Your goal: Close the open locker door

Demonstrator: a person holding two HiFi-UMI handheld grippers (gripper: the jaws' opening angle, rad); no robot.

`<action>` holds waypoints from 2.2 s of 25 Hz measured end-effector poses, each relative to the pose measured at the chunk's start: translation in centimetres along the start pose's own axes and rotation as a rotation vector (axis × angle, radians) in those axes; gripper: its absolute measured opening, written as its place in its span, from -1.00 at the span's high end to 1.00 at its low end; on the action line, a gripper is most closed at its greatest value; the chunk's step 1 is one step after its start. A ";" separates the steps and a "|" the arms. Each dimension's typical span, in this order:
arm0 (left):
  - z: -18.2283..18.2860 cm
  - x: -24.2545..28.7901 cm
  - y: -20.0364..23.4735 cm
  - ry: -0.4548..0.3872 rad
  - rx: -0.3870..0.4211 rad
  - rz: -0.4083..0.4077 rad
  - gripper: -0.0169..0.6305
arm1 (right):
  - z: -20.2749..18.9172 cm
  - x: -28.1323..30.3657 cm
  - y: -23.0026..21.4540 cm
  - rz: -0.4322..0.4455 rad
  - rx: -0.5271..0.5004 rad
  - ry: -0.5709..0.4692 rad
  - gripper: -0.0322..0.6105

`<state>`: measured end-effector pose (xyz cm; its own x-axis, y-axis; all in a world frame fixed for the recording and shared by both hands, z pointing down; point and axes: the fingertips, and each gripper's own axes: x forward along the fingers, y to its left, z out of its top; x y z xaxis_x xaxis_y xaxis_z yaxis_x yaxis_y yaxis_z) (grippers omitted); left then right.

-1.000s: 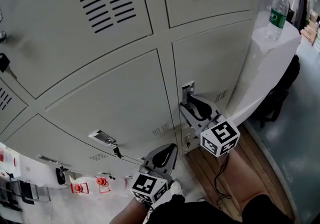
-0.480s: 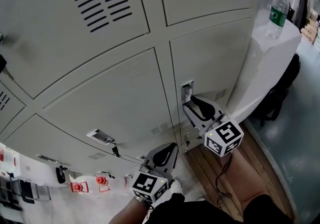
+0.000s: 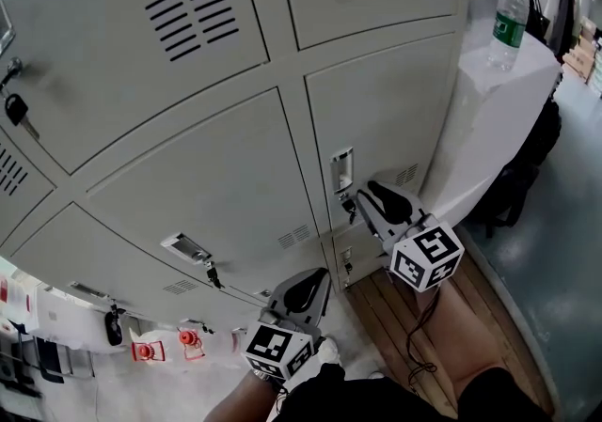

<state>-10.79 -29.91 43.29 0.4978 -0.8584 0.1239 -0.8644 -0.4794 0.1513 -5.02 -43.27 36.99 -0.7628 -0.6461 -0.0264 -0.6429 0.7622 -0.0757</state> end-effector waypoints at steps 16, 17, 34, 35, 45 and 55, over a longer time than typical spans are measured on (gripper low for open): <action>-0.4 -3.9 -8.9 -0.054 0.005 0.022 0.88 | -0.7 -12.1 4.5 0.037 -0.023 0.070 0.73; -0.6 -4.3 -9.7 -0.056 0.005 0.024 0.88 | -0.9 -13.1 5.2 0.044 -0.032 0.074 0.73; -3.5 -13.4 -15.6 -0.048 -0.011 0.073 0.88 | -3.5 -22.3 17.1 0.129 -0.044 0.104 0.73; -3.5 -14.0 -15.4 -0.050 -0.008 0.070 0.88 | -3.6 -22.4 17.8 0.128 -0.038 0.105 0.73; -3.1 -20.4 -14.3 -0.071 -0.002 0.024 0.88 | -4.1 -23.3 24.8 0.079 -0.023 0.109 0.73; -5.6 -24.0 -13.8 -0.045 -0.043 -0.015 0.88 | -6.0 -25.2 28.2 0.022 -0.002 0.132 0.74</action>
<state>-10.36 -1.70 43.69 0.5059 -0.8591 0.0774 -0.8528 -0.4847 0.1946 -4.33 -5.31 41.48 -0.7791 -0.6183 0.1034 -0.6260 0.7762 -0.0750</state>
